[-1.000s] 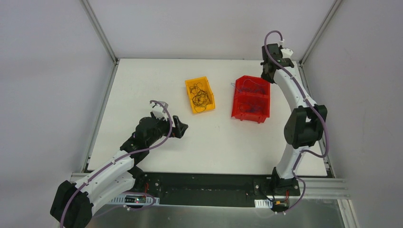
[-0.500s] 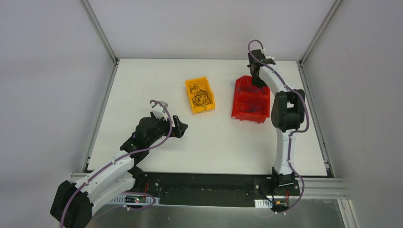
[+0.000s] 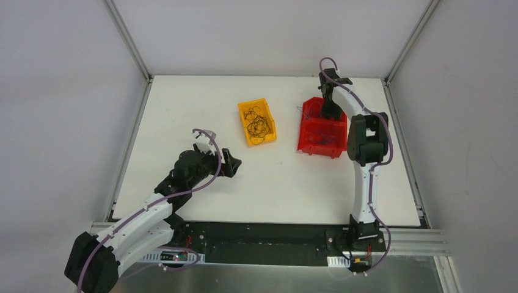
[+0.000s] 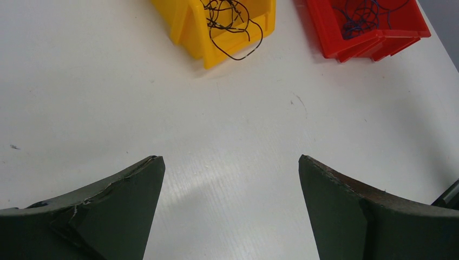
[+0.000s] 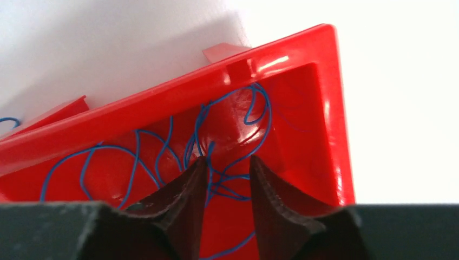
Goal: Untangle the cables
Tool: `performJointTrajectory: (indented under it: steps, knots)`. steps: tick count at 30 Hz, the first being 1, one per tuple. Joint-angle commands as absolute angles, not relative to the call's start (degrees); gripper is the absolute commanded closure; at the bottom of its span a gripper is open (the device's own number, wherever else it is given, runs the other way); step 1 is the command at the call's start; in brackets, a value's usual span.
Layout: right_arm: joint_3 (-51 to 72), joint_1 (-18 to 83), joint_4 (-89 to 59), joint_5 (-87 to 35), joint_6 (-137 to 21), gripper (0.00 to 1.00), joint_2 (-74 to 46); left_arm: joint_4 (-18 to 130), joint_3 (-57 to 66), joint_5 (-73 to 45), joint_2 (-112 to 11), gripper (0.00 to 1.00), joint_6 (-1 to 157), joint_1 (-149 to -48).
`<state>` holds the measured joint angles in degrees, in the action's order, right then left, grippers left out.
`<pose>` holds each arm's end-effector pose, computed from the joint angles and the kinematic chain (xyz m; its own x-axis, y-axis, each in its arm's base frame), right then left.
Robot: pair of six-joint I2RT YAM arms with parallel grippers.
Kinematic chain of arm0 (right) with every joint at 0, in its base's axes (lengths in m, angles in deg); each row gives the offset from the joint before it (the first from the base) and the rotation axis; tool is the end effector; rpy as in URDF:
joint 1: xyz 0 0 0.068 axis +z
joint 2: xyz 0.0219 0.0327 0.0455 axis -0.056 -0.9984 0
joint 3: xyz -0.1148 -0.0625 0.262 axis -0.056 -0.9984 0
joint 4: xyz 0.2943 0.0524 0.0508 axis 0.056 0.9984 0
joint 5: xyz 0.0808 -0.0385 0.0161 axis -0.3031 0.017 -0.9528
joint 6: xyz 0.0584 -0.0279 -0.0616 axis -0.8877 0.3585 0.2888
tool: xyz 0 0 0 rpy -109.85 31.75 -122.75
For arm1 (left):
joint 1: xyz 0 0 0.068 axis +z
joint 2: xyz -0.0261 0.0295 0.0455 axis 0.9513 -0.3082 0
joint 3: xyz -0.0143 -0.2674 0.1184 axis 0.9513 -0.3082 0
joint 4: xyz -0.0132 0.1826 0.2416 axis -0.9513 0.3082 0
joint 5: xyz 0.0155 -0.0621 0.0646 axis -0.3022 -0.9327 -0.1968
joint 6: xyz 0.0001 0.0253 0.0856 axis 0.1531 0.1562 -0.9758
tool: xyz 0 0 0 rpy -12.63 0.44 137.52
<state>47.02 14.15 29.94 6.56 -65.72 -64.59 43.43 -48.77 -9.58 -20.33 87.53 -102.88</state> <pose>0.5592 0.0743 0.1539 -0.8625 0.0680 -0.5014 0.2241 0.9398 -0.2581 0.2163 -0.1355 0.2125 -0.3635 -0.2079 -0.9081 0.4694 0.8011 -0.3713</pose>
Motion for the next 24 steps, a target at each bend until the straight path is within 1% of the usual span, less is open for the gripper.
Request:
performJointTrajectory:
  steps: [1, 4, 8, 12, 16, 19, 21, 24]
  knots:
    - [48.3, 13.8, 30.2, 5.3, -66.4, 0.58, -54.3, 41.3, -48.0, -9.3, -20.1, 0.01, 86.6, -103.2]
    - [49.2, 13.8, 30.3, 4.9, -65.9, 0.55, -51.0, 41.2, -48.0, -9.7, -20.0, 0.01, 86.7, -103.2]
    - [50.3, 14.5, 30.7, 4.7, -64.1, 0.52, -48.3, 41.3, -48.0, -10.0, -19.9, 0.01, 86.8, -103.2]
    - [49.7, 16.7, 29.1, 1.8, -58.3, 0.44, -47.5, 41.3, -48.0, -10.1, -19.6, 0.01, 86.9, -103.2]
    - [51.4, 18.9, 29.8, -7.7, -54.5, 0.42, -49.6, 41.6, -48.0, -10.0, -19.4, 0.01, 86.9, -103.2]
    - [54.5, 21.3, 31.3, -9.9, -51.7, 0.42, -53.3, 41.9, -48.0, -9.9, -19.1, 0.01, 86.7, -103.2]
    - [55.9, 23.5, 31.2, -9.6, -47.1, 0.43, -55.5, 42.0, -48.0, -9.6, -18.9, 0.01, 86.7, -103.2]
    - [56.4, 27.6, 28.7, -4.1, -36.0, 0.43, -59.0, 42.1, -48.1, -9.4, -18.6, 0.01, 86.6, -103.2]
